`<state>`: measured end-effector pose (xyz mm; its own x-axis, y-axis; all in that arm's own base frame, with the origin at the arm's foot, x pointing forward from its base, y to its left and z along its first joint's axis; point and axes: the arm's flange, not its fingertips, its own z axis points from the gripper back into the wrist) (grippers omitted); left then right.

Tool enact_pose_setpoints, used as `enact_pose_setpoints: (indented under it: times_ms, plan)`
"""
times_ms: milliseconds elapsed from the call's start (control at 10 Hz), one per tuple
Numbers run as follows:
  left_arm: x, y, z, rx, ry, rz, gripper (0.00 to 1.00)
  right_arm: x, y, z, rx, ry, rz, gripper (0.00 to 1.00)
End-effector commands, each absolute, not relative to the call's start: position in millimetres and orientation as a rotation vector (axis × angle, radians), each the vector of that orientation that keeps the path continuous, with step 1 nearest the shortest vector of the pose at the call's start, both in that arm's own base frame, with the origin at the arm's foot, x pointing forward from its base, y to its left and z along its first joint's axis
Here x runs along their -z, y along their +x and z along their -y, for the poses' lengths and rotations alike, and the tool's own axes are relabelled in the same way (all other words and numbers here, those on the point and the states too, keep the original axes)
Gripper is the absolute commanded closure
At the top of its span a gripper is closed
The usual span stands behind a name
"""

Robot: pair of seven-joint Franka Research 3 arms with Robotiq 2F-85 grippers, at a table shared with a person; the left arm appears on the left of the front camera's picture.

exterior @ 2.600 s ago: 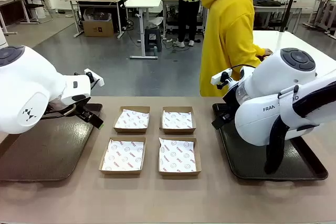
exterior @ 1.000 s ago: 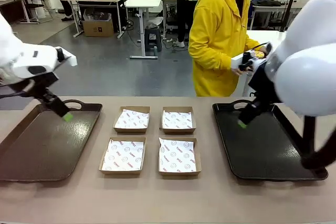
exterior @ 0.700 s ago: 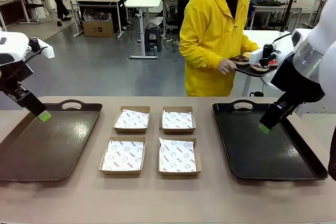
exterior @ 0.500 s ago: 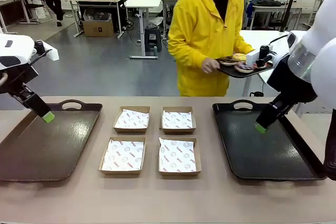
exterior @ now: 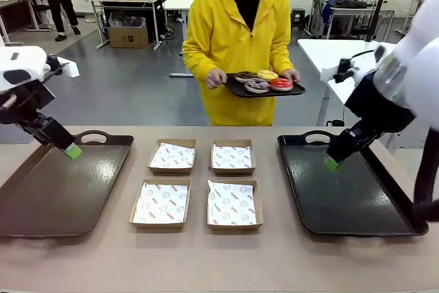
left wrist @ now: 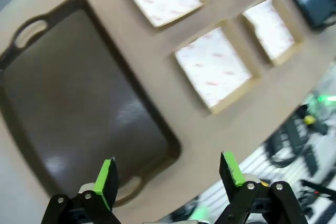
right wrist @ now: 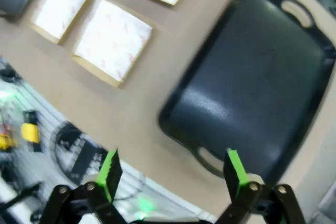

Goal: Individually package the donuts and arrange them on the tray.
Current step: Pick up one Paper togo box.

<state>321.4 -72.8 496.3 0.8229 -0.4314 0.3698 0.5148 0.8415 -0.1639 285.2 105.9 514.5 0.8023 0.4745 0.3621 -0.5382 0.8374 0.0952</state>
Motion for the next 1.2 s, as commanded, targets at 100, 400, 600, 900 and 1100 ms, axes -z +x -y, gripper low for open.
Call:
enact_pose_setpoints:
  times_ms: [100, 400, 600, 900, 1100]
  plan:
    - [-481, 320, 11, 0.085, -0.972, 0.291, 0.0, -476, 265, -18, -0.164, 0.945, 0.495, 0.0]
    - [-466, 308, -45, -0.112, -1.254, 0.288, 0.0, -446, 261, 33, -0.008, 1.273, 0.514, 0.0]
    - [-461, 297, -65, -0.118, -1.251, 0.246, 0.0, -438, 259, 51, 0.014, 1.299, 0.503, 0.0]
    - [-437, 298, -96, -0.188, -1.199, 0.19, 0.0, -413, 253, 80, -0.022, 1.281, 0.408, 0.0]
    - [-414, 303, -109, -0.227, -1.19, 0.16, 0.0, -400, 249, 90, -0.088, 1.252, 0.36, 0.0]
